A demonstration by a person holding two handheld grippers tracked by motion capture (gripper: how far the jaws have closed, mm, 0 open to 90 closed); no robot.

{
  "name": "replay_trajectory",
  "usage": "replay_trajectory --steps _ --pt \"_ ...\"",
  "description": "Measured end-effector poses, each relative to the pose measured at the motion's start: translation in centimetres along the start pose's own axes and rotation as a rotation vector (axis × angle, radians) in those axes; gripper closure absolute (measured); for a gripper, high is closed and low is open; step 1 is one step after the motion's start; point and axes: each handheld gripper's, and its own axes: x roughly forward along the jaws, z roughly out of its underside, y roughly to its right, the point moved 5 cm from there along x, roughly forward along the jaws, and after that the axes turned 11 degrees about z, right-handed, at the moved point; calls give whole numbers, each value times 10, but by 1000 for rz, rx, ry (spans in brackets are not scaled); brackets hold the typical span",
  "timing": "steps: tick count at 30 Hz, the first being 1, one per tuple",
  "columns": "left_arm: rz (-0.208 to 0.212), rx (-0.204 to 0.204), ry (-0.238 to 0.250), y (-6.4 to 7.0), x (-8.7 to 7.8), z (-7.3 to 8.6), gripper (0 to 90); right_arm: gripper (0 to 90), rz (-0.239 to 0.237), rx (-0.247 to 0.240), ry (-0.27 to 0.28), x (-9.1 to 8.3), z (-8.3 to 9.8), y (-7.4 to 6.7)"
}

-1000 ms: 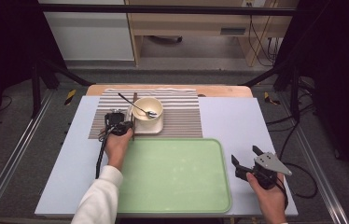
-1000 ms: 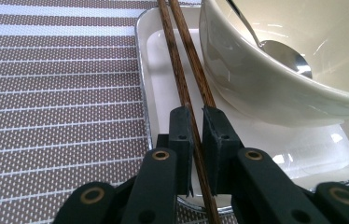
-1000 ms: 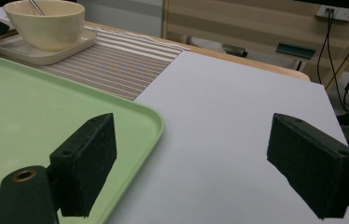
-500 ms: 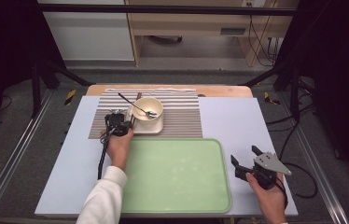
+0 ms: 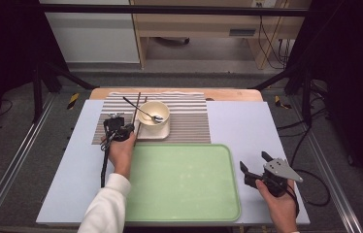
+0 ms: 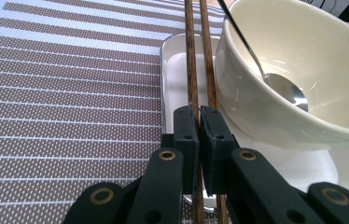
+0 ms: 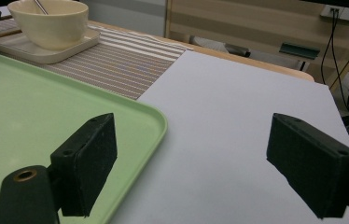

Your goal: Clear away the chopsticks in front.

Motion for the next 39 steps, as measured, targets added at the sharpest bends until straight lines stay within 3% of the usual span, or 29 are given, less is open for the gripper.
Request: replay_trajectory --steps 12,17,22,25,29,32,39 --pt "17 -27 16 0 -9 -2 856 162 -2 0 -1 0 0 0" --pt "17 -36 29 0 -23 0 856 162 -6 -3 0 1 0 -1" --pt "29 -79 50 -2 -39 7 856 162 -8 5 -1 0 -1 0" --pt "28 -84 60 -2 -49 10 856 156 -11 9 -4 0 0 -1" --pt "35 -90 67 0 -60 16 856 142 -18 9 -5 1 0 -1" --pt "49 -123 92 1 -70 21 856 136 -21 2 -10 2 1 -3" --pt "75 -134 109 10 -88 34 856 132 -25 20 -5 1 1 -2"
